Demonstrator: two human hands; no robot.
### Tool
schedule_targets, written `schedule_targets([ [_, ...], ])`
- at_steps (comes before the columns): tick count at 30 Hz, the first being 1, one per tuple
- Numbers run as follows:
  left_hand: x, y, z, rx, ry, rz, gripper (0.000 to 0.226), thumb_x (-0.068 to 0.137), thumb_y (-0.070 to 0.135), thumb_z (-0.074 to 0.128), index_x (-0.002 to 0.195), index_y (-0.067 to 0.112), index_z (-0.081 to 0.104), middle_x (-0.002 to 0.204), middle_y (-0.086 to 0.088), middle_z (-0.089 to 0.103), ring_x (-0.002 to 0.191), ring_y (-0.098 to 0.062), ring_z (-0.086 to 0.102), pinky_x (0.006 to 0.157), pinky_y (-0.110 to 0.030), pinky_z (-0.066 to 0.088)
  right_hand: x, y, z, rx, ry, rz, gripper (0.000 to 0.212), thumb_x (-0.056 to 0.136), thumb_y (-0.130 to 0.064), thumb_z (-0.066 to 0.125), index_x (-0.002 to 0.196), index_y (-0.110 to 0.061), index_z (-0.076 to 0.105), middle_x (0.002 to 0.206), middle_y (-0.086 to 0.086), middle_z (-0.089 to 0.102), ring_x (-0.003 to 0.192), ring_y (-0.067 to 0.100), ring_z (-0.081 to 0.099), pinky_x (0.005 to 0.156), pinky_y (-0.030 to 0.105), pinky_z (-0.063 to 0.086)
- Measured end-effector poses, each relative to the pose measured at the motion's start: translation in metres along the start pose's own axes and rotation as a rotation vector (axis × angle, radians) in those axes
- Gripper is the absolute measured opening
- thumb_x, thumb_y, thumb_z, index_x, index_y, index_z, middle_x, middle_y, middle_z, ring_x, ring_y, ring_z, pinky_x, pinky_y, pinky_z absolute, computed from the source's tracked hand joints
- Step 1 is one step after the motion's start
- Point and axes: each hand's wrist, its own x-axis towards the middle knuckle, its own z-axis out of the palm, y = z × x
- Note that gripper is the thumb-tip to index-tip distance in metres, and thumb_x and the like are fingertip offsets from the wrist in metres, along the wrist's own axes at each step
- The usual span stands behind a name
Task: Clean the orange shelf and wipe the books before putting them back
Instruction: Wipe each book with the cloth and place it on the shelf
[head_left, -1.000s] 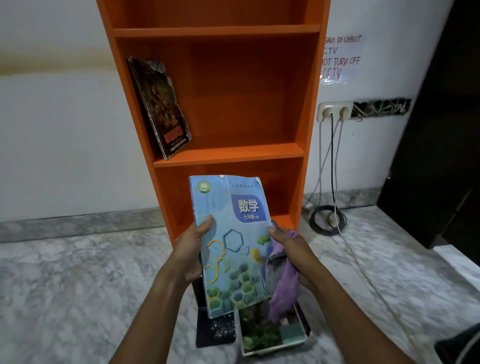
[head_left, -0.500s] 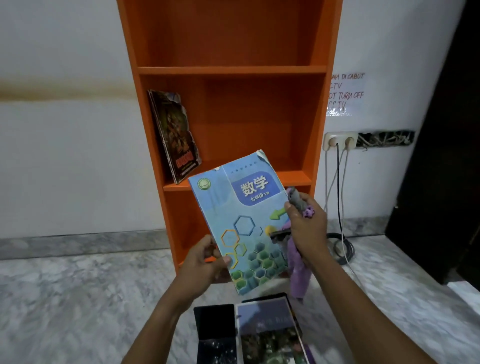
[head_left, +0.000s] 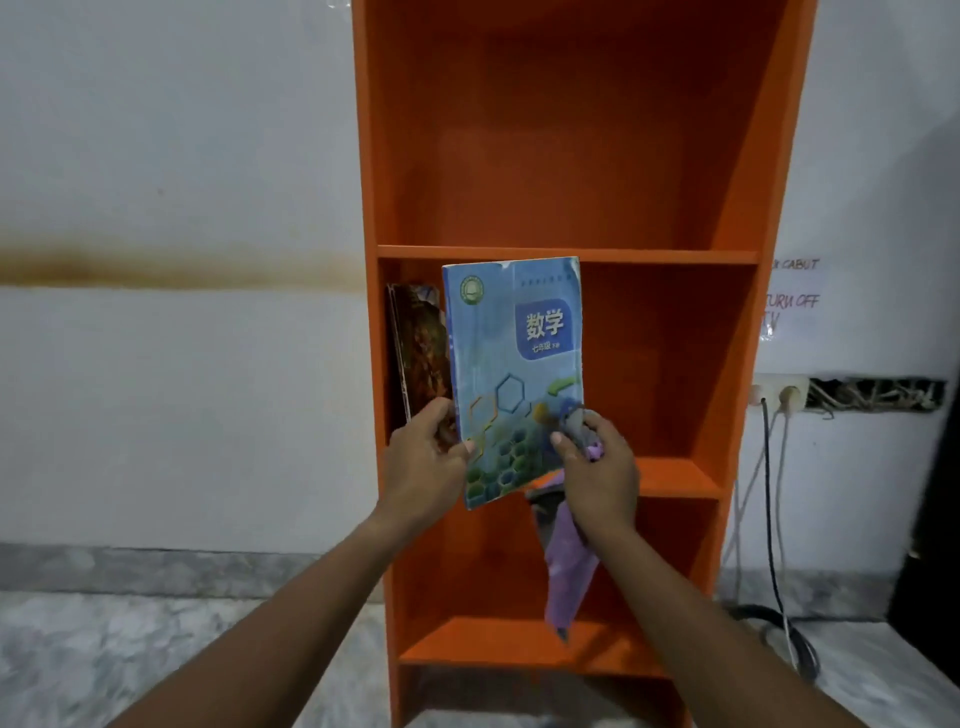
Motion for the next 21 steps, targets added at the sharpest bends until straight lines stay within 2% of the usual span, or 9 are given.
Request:
schedule_targets([
  [1,0.010,-0.008,0.000,0.032,0.053,-0.007,0.025,0.090,0.018,0.072,0.083,0.030,0.052,0.065,0.015,0.056,0.061,0.002,0.058,0.051,-0.010,0.041,0.008,-0.001,0.018,0.031,-0.070,0.022,0.044,0.093,-0.026,0.073,0.135,-0.020,0.060,0.120,-0.008,0.062,0.109,0.016,0.059,0.096,0.038,0.053],
  [4,0.026,-0.030,0.007,0.114,0.193,-0.017,0.028,0.088,0.012,0.071,0.085,0.028,0.049,0.067,0.014,0.053,0.059,-0.003,0.051,0.048,-0.017,0.029,0.034,0.000,0.068,0.082,-0.201,0.080,0.039,0.094,-0.015,0.071,0.132,-0.019,0.063,0.112,-0.009,0.064,0.105,0.015,0.062,0.091,0.031,0.052],
  [6,0.037,-0.049,0.015,0.117,0.252,-0.033,0.029,0.085,0.008,0.068,0.083,0.027,0.046,0.066,0.011,0.053,0.060,-0.006,0.050,0.051,-0.028,0.031,0.050,0.005,0.101,0.179,-0.237,0.152,0.038,0.090,-0.010,0.074,0.126,-0.017,0.067,0.110,-0.002,0.071,0.107,0.023,0.068,0.092,0.037,0.057],
  [8,0.050,-0.065,0.024,0.115,0.281,-0.062,0.029,0.083,0.005,0.064,0.084,0.027,0.046,0.067,0.011,0.055,0.062,-0.008,0.052,0.051,-0.030,0.034,0.065,0.012,0.125,0.229,-0.254,0.205,0.036,0.087,-0.011,0.078,0.121,-0.017,0.070,0.109,0.001,0.074,0.105,0.024,0.070,0.093,0.044,0.059],
  [11,0.064,-0.083,0.034,0.130,0.280,-0.070,0.025,0.085,0.006,0.063,0.091,0.026,0.052,0.076,0.009,0.061,0.069,-0.019,0.058,0.055,-0.022,0.039,0.081,0.035,0.154,0.183,-0.327,0.190,0.023,0.086,-0.019,0.079,0.108,-0.026,0.073,0.105,0.001,0.076,0.101,0.024,0.071,0.091,0.049,0.059],
  [13,0.069,-0.090,0.039,0.126,0.262,-0.091,0.021,0.089,0.006,0.064,0.101,0.022,0.058,0.085,0.003,0.065,0.075,-0.018,0.058,0.055,-0.009,0.039,0.082,0.051,0.168,0.136,-0.350,0.176,0.016,0.085,-0.031,0.079,0.098,-0.027,0.073,0.100,0.006,0.077,0.097,0.030,0.072,0.087,0.053,0.059],
  [16,0.074,-0.094,0.046,0.126,0.285,-0.157,0.023,0.094,0.011,0.064,0.116,0.014,0.061,0.102,-0.004,0.071,0.091,-0.021,0.066,0.056,-0.008,0.037,0.079,0.074,0.182,0.080,-0.369,0.172,0.058,0.079,-0.051,0.081,0.099,0.001,0.067,0.096,0.027,0.070,0.089,0.043,0.069,0.080,0.059,0.058],
  [19,0.077,-0.101,0.052,0.157,0.319,-0.147,0.017,0.095,0.011,0.061,0.112,0.013,0.062,0.104,-0.004,0.070,0.093,-0.022,0.067,0.070,-0.016,0.032,0.076,0.077,0.192,0.006,-0.414,0.133,0.033,0.092,-0.026,0.072,0.092,0.006,0.065,0.088,0.027,0.070,0.071,0.026,0.065,0.073,0.054,0.056],
  [21,0.079,-0.104,0.055,0.183,0.343,-0.152,0.017,0.095,0.009,0.060,0.112,0.012,0.062,0.105,-0.004,0.069,0.094,-0.022,0.067,0.074,-0.016,0.032,0.078,0.075,0.197,-0.008,-0.465,0.141,0.019,0.095,-0.016,0.066,0.093,0.003,0.068,0.087,0.026,0.070,0.072,0.025,0.065,0.073,0.054,0.057],
])
